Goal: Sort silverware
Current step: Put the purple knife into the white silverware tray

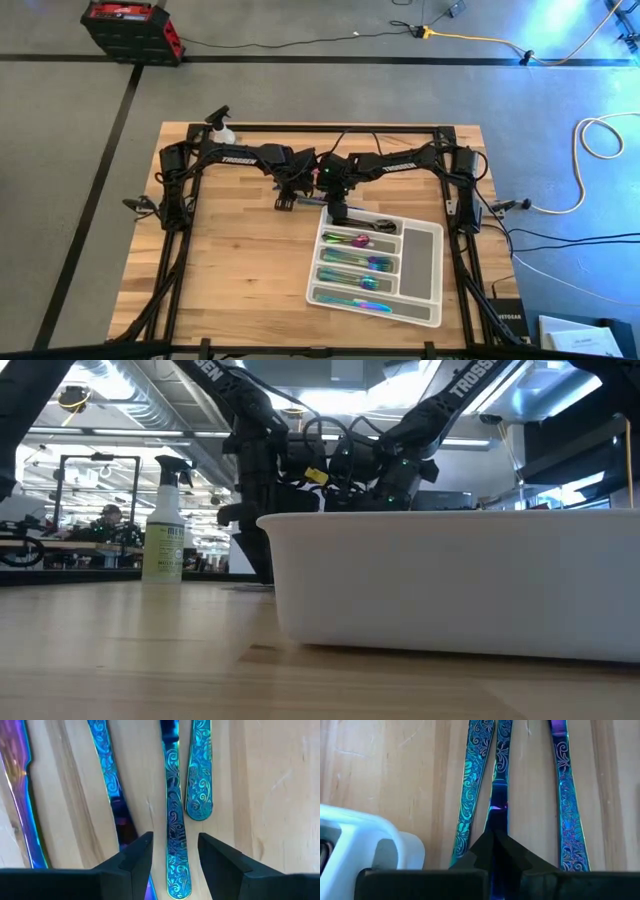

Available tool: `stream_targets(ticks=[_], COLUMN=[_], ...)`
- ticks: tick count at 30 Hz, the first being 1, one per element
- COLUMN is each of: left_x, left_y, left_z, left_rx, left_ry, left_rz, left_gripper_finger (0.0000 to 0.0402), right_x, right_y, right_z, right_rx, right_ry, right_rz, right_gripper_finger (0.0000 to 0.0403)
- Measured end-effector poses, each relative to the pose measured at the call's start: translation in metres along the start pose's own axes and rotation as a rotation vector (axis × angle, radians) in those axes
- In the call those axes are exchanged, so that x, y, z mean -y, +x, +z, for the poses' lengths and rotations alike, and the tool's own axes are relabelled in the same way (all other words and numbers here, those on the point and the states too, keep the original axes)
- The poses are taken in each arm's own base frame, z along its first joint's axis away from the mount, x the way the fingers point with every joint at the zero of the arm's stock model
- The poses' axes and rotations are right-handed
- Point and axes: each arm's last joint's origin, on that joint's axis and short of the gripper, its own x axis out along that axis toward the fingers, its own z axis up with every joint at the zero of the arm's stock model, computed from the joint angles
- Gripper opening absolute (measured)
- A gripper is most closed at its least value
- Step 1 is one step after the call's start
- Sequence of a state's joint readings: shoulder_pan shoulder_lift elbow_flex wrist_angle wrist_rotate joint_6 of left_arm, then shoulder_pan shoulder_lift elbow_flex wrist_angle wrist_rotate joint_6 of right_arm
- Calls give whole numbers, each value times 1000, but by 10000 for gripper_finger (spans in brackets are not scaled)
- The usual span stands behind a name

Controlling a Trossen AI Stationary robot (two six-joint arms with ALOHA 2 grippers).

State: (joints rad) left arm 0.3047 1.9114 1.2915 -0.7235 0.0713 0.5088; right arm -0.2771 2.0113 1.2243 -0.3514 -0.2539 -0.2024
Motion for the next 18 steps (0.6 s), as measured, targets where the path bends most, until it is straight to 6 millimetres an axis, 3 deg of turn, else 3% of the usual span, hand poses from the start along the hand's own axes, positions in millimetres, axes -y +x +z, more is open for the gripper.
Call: stream_targets(ticks=[18], left_x=[2], left_y=[10], left_z=[-7], left_rx=[42], left_ry=[19], left_rz=[3], left_gripper_finger=[143], right_x=[-1], right_y=[1], right_z=[1], right_rx=[6], right_ry=[-11], right_rz=[27], right_gripper_finger=[0])
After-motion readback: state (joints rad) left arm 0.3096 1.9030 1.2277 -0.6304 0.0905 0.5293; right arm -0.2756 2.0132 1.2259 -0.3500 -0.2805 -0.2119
